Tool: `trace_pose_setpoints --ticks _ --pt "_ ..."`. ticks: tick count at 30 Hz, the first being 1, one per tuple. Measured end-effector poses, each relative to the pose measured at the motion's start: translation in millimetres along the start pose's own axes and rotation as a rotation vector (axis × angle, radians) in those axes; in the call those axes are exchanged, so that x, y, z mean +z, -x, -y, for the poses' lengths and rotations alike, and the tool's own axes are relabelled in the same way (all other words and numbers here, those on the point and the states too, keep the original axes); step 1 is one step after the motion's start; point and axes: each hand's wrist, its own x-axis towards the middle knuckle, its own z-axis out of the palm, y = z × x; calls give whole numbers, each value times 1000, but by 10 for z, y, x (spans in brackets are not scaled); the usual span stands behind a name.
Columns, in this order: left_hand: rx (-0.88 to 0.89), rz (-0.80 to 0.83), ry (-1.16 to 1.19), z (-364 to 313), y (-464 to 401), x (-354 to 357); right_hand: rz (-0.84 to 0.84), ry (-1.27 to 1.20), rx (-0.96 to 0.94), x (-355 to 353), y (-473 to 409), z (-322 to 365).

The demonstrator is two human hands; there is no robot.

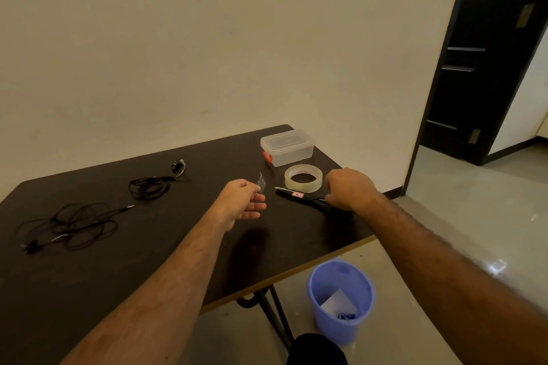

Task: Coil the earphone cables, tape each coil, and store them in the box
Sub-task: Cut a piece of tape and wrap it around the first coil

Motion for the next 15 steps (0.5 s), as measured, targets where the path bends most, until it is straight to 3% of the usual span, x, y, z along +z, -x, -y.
trace_pose_setpoints --ticks 3,7,11,13,15 --pt "18 87 -49 -10 75 -58 -120 -222 -56 -63 19 76" --pt "64 230 -128 -22 213 -143 -76 -699 -192 -140 67 304" --pt "84 306 -162 -4 353 -302 255 -1214 -188 -100 139 514" --pt "95 319 -188 15 421 -420 414 -1308 -216 -60 159 619" --pt "98 292 -198 47 494 -563 469 -1305 -266 -25 183 767"
